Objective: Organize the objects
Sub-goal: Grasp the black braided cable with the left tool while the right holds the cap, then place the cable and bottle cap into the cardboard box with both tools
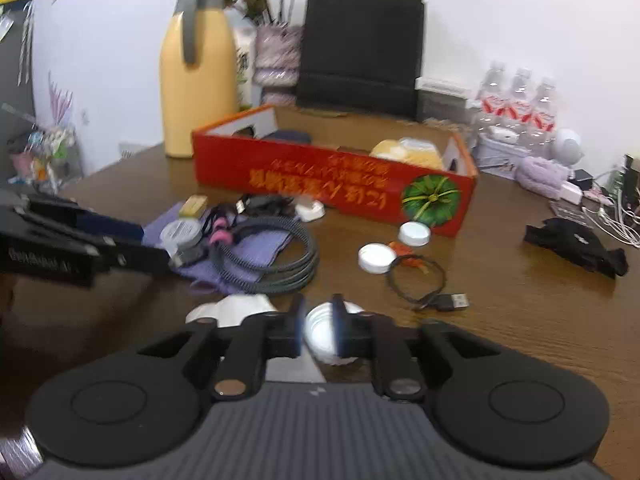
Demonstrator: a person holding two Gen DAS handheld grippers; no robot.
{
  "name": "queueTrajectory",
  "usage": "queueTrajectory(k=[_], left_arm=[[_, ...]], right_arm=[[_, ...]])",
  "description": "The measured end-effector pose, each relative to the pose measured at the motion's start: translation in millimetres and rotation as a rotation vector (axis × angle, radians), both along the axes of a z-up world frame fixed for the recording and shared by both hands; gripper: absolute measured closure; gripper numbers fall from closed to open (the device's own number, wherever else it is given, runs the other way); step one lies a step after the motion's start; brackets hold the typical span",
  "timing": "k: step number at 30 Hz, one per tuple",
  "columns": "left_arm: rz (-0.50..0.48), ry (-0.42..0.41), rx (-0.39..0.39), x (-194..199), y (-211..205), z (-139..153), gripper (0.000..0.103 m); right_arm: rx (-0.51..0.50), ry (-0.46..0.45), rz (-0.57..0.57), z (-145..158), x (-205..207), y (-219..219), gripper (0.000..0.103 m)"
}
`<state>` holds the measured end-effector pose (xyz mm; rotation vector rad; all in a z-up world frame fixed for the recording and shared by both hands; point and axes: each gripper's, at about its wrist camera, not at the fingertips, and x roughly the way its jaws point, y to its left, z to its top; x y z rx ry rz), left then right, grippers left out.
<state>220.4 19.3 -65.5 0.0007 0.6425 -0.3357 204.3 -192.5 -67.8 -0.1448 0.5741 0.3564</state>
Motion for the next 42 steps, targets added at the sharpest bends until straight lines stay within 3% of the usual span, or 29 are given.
queueTrajectory(k=[2,3,4,6,11,16,22,25,27,29,33,39,42], left_arm=[[-0.023,0.002,-0.014,12,-9,0,0.051],[-0.030,0.014,-0.026,20,-14,0,0.045],[-0.039,0.023,-0.042,27,-18,0,0.036],[-0.046,0.029,-0.039,40,-27,-1,0.033],[0.025,0.051,0.089,62,-50,-13,0.023],[0.016,0.126,0.036,70,-57,-18,0.018],[-0.008,0.123,0.078,84,-78,-24,0.006],[0.010,0.078,0.170,85,-94,-24,0.013],[-0.019,0.080,0.164,82,-99,-23,0.014],[-0.021,0.073,0.143,74,-98,-19,0.017],[-0.018,-0.059,0.107,35,-90,11,0.017],[0.002,-0.163,-0.013,-31,-47,75,0.017],[0.032,-0.241,-0.054,-66,-19,93,0.017]], right_arm=[[0.005,0.002,-0.026,0,3,-5,0.058],[-0.001,0.005,-0.039,-2,5,-6,0.054],[-0.004,0.009,-0.046,-3,6,-7,0.053],[-0.002,0.032,-0.051,-7,6,-9,0.053],[0.022,0.058,-0.042,-14,7,-11,0.054],[0.046,0.072,-0.061,-20,18,-15,0.056],[0.079,0.090,-0.068,-22,20,-24,0.061],[0.108,0.092,-0.065,-22,18,-30,0.061],[0.112,0.082,-0.071,-21,14,-31,0.061],[0.121,0.074,-0.069,-19,7,-33,0.061],[0.148,0.039,-0.069,-9,-11,-39,0.062],[0.194,-0.053,-0.049,29,-48,-55,0.062],[0.224,-0.096,-0.018,47,-65,-66,0.062]])
